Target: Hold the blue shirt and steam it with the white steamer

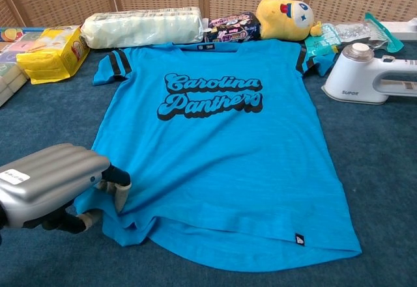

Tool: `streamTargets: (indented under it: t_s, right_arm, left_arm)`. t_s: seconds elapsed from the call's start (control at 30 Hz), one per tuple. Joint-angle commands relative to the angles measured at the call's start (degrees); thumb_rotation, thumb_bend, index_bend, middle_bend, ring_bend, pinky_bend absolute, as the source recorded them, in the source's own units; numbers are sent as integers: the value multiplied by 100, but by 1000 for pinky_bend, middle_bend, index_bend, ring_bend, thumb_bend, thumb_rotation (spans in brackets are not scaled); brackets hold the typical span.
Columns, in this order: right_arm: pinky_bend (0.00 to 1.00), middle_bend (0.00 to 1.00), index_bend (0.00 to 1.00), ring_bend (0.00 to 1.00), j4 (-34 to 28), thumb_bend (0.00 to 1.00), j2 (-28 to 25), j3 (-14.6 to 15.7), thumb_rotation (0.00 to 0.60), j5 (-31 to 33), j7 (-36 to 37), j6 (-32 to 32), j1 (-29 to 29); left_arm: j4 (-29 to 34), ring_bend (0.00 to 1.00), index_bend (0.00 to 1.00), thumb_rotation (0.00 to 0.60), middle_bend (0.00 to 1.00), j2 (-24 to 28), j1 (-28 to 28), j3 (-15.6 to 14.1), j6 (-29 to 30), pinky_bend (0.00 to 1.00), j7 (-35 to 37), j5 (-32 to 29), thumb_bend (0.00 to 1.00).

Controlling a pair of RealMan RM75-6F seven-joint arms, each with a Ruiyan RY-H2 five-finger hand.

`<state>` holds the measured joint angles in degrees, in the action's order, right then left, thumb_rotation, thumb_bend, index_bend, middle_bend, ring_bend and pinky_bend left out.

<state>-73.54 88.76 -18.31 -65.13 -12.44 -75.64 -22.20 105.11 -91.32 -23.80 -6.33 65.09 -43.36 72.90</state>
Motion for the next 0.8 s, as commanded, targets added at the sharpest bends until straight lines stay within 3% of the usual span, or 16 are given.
streamTargets:
  t_s: [0.03,0.13,0.33,0.43,0.57,0.8]
  right_arm:
    - [74,167,47,116,-44,200,-46,-4,600,19,-9,-36,34]
    - [74,167,47,117,-62,200,-64,-14,600,37,-20,-54,42]
    - [74,167,52,117,-103,200,-64,-18,600,28,-19,-94,43]
    - [74,167,56,116,-111,200,-64,-14,600,35,-29,-92,41]
    - [74,167,56,117,-120,200,-74,-22,600,45,-49,-102,37]
    - [74,168,60,119,-264,200,-178,-38,600,30,-85,-159,55]
  left_arm:
    - [367,375,504,600,541,289,-36,-97,-120,399,-294,-380,517]
    - [576,323,403,600,507,424,-89,-98,-152,360,-503,-685,457]
    - [590,184,114,600,345,400,-133,-48,-108,276,-568,-861,203]
    - [559,115,24,600,279,369,-138,-40,-72,232,-542,-828,148]
    - [565,42,0,600,202,382,-112,-40,42,189,-378,-601,116]
    - [569,11,0,600,176,577,39,-65,405,182,364,300,113]
